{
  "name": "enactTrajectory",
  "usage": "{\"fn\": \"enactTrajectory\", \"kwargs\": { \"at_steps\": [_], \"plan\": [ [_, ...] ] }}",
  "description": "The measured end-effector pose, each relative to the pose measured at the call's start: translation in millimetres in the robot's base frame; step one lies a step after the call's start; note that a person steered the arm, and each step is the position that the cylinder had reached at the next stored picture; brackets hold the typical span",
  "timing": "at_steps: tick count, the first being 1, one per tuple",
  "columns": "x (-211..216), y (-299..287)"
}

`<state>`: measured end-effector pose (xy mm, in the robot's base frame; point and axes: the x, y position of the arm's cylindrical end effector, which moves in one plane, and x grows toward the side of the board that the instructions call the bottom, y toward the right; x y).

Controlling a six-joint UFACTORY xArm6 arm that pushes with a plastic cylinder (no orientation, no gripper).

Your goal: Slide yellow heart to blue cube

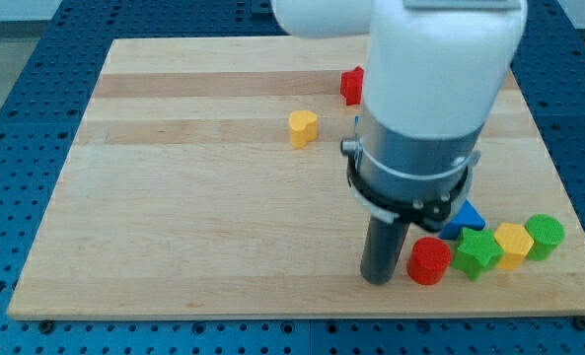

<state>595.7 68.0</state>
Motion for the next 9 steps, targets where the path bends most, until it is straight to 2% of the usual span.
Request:
{"fn": "enactTrajectory", "kwargs": {
  "at_steps": [2, 3, 4, 6, 7, 8, 9],
  "plan": [
    [10, 39],
    [21, 22],
    [9, -25],
    [-129, -141],
    [-176, -150],
    [-203, -129],
    [-210, -106]
  ]
}}
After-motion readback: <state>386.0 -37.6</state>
